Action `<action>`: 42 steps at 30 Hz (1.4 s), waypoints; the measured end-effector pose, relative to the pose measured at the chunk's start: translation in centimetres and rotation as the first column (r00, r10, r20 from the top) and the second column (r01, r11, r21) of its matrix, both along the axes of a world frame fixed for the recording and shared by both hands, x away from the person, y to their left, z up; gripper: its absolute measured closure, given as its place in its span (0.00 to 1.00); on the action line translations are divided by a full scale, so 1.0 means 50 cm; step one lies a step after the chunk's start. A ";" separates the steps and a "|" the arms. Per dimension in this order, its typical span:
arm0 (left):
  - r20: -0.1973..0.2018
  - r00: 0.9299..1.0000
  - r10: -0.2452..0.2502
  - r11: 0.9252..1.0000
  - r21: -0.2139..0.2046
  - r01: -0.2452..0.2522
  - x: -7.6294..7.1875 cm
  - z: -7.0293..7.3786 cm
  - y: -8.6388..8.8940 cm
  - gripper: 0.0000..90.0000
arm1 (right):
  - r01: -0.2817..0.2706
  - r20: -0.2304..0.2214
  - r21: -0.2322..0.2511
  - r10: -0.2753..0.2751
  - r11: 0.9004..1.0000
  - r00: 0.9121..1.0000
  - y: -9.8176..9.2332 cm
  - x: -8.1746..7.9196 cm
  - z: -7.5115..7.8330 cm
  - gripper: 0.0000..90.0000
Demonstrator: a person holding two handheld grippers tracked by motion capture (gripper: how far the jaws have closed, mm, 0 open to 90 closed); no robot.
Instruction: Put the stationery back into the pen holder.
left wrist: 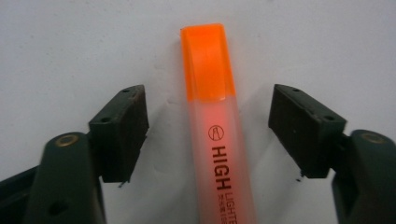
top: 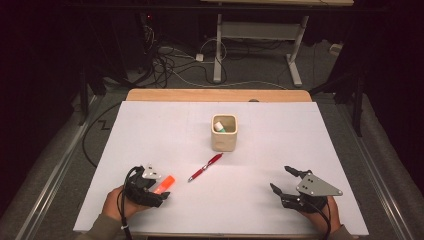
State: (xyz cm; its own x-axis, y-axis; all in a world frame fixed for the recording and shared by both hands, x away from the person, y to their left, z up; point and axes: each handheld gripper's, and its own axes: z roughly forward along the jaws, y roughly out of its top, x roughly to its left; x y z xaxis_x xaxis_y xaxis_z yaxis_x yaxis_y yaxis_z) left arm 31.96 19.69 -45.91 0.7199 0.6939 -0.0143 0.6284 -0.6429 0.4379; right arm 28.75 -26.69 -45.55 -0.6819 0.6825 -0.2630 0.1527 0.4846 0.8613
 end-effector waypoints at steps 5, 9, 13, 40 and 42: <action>-0.058 0.998 0.001 1.000 0.021 0.000 0.034 0.023 -0.013 0.42 | -0.003 -0.016 -0.004 0.003 1.000 1.000 0.002 0.003 -0.004 0.34; -0.088 0.996 0.001 1.000 0.026 0.002 0.049 0.023 -0.014 0.49 | -0.010 -0.021 -0.002 0.009 1.000 1.000 0.002 0.003 -0.004 0.34; -0.098 0.995 -0.009 0.999 0.031 0.012 0.052 0.014 -0.022 0.50 | -0.018 -0.023 -0.008 0.018 1.000 1.000 0.005 0.002 -0.004 0.35; -0.093 0.994 -0.049 0.996 0.069 0.056 0.056 0.020 -0.031 0.72 | -0.029 -0.043 -0.037 0.028 0.999 0.999 0.009 0.008 -0.007 0.37; -0.070 0.997 -0.044 0.996 0.079 0.050 0.055 0.021 -0.031 0.72 | -0.029 -0.038 -0.034 0.028 0.999 0.999 0.009 0.008 -0.006 0.37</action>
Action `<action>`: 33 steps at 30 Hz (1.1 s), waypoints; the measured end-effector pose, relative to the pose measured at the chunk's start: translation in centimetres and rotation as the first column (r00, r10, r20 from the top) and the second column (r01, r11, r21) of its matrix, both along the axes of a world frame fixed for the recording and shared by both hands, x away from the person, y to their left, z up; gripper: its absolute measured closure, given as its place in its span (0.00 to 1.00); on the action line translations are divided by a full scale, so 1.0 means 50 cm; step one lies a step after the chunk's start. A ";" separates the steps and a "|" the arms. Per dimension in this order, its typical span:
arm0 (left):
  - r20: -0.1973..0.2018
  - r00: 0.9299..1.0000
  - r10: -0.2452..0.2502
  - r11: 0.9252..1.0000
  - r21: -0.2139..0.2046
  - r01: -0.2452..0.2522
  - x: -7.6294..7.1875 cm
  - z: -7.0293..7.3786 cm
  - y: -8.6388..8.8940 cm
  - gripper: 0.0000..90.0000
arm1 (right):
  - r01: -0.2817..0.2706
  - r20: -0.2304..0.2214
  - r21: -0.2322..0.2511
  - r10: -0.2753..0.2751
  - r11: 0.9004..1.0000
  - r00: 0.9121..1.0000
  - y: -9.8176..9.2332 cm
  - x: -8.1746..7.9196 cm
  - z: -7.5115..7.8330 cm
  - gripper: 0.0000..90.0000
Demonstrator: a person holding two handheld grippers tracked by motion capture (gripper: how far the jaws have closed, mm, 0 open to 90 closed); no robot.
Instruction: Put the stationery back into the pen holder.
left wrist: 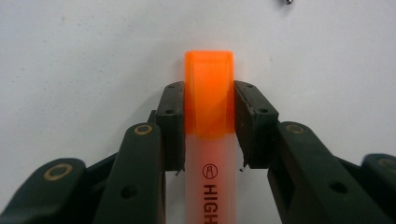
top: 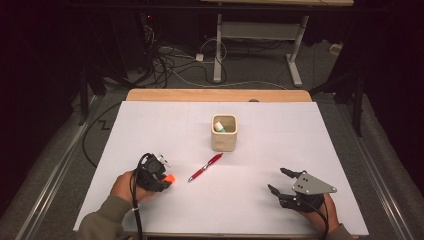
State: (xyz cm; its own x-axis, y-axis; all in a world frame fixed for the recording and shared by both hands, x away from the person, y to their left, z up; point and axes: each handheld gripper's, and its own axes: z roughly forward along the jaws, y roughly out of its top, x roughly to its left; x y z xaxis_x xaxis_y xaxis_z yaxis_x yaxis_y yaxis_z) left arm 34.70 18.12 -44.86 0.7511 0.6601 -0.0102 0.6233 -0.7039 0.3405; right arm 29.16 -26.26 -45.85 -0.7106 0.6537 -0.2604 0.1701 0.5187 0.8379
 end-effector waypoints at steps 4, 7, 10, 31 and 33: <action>0.046 0.999 0.004 1.000 -0.003 -0.004 -0.002 0.004 0.001 0.72 | 0.003 0.009 0.009 -0.003 1.000 1.000 -0.001 -0.002 0.003 0.37; 0.099 0.995 0.027 0.999 -0.040 -0.023 -0.004 0.006 0.009 0.72 | 0.012 0.014 0.016 -0.012 1.000 1.000 -0.004 -0.003 0.006 0.37; 0.136 0.989 0.052 0.996 -0.078 -0.041 -0.007 0.007 0.016 0.72 | 0.016 0.018 0.022 -0.016 1.000 1.000 -0.008 -0.002 0.006 0.37; 0.389 0.911 0.138 0.959 -0.284 -0.024 -0.028 0.022 0.034 0.72 | 0.030 0.045 0.050 -0.032 0.998 0.998 -0.014 -0.003 0.010 0.37; 0.406 0.901 0.155 0.949 -0.314 -0.022 -0.028 0.023 0.037 0.72 | 0.031 0.049 0.052 -0.034 0.998 0.998 -0.015 -0.003 0.011 0.37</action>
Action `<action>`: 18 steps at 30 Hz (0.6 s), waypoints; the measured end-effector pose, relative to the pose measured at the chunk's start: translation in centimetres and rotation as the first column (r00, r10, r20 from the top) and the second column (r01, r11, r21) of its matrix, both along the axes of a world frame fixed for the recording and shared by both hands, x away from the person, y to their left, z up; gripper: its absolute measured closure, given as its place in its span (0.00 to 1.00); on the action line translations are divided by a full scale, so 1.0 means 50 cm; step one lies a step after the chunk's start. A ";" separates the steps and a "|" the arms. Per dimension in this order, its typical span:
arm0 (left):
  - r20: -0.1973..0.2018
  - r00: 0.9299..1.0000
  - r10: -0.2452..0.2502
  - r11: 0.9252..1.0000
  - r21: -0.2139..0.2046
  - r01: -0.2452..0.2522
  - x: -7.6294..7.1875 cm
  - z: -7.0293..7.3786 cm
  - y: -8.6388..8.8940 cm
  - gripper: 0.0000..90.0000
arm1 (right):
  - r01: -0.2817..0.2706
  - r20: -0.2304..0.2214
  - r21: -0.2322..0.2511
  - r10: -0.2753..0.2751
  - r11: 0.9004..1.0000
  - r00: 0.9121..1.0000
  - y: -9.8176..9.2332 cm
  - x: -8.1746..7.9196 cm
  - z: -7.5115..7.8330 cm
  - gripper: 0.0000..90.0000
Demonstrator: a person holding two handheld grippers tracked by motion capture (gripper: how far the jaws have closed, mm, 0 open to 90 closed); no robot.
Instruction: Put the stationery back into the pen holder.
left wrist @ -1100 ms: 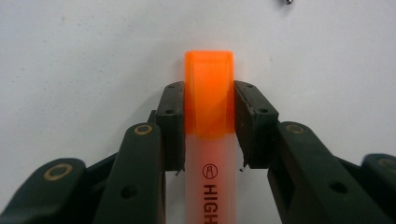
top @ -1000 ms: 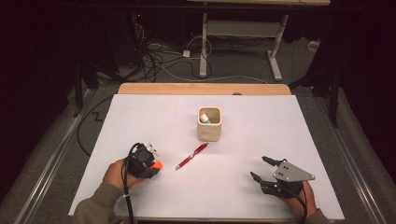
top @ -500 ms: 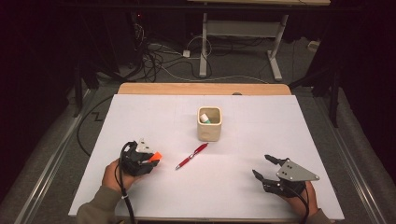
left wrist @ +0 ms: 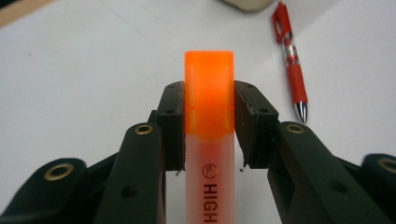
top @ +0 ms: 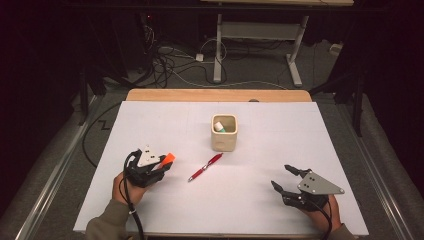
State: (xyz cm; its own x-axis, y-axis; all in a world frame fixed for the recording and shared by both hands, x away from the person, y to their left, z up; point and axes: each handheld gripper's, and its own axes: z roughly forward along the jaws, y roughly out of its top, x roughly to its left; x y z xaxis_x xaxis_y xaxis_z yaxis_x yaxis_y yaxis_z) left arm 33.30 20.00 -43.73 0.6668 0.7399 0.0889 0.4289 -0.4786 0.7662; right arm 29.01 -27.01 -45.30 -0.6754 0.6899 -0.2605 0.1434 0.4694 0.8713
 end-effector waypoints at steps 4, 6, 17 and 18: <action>0.050 0.999 0.002 0.999 -0.042 0.001 -0.001 -0.003 0.004 0.72 | 0.000 0.027 0.020 -0.001 1.000 1.000 -0.002 -0.003 0.004 0.37; 0.075 0.997 0.009 0.999 -0.054 -0.005 -0.002 -0.005 0.003 0.72 | 0.002 0.029 0.025 -0.003 1.000 1.000 -0.002 -0.004 0.005 0.37; 0.160 0.987 0.029 0.990 -0.138 -0.007 -0.001 -0.003 0.000 0.72 | 0.004 0.033 0.028 -0.005 1.000 0.999 -0.003 -0.006 0.005 0.37; 0.162 0.987 0.025 0.990 -0.144 -0.001 0.001 -0.003 -0.002 0.72 | 0.005 0.033 0.027 -0.005 1.000 0.999 -0.003 -0.006 0.005 0.37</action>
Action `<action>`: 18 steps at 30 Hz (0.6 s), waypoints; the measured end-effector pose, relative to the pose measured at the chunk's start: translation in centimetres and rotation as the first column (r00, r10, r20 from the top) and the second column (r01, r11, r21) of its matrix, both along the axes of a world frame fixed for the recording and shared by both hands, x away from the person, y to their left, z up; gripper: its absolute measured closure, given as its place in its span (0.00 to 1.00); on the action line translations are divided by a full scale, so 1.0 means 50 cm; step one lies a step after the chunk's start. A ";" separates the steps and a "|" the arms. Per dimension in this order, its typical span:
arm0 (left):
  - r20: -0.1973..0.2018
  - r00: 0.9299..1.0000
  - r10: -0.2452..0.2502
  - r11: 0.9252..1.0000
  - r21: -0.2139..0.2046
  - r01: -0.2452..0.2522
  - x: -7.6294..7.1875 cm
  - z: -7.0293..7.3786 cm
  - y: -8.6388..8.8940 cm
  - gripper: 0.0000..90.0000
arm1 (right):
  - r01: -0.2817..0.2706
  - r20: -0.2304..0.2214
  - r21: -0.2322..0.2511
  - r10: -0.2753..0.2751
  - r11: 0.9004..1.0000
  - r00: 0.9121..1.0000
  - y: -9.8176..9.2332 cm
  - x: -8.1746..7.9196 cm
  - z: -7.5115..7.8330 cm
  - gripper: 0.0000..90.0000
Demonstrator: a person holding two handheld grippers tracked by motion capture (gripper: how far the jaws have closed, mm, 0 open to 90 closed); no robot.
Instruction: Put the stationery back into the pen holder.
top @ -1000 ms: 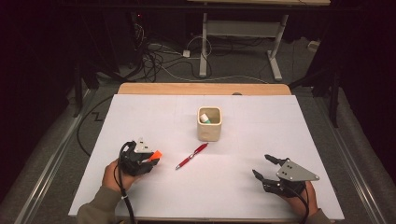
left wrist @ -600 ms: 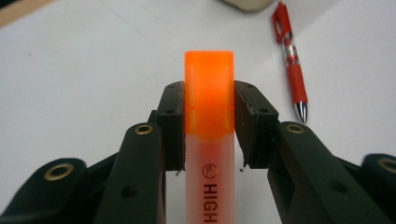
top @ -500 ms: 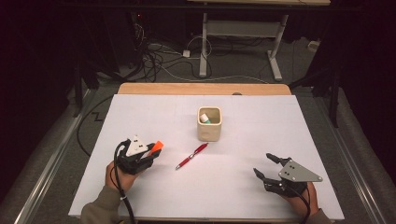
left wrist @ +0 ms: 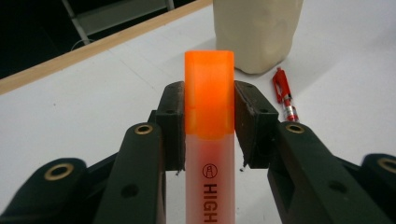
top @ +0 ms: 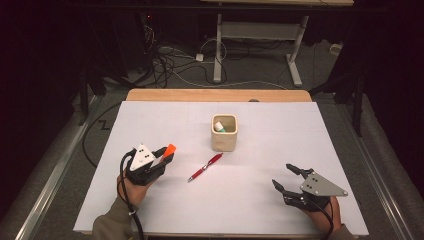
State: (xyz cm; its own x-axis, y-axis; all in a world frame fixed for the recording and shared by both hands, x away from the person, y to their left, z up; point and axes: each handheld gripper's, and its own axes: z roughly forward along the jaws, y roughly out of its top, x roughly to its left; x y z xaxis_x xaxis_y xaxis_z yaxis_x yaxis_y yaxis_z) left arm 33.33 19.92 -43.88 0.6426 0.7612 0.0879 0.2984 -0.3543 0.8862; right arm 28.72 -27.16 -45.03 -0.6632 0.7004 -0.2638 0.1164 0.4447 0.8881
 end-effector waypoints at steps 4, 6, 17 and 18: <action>0.024 1.000 -0.009 0.999 -0.032 0.010 0.004 0.004 -0.004 0.72 | 0.002 0.000 0.000 -0.002 1.000 1.000 0.001 0.000 0.000 0.37; 0.043 0.999 -0.010 0.998 -0.055 0.012 0.008 0.007 -0.006 0.72 | 0.000 0.001 0.001 0.000 1.000 1.000 0.001 0.000 -0.001 0.37; 0.103 0.994 -0.018 0.986 -0.163 0.035 0.037 0.025 -0.020 0.72 | 0.003 0.007 0.010 -0.003 1.000 1.000 -0.002 -0.001 0.001 0.37; 0.105 0.994 -0.017 0.985 -0.172 0.035 0.039 0.026 -0.021 0.72 | 0.003 0.008 0.011 -0.003 1.000 1.000 -0.003 -0.001 0.001 0.37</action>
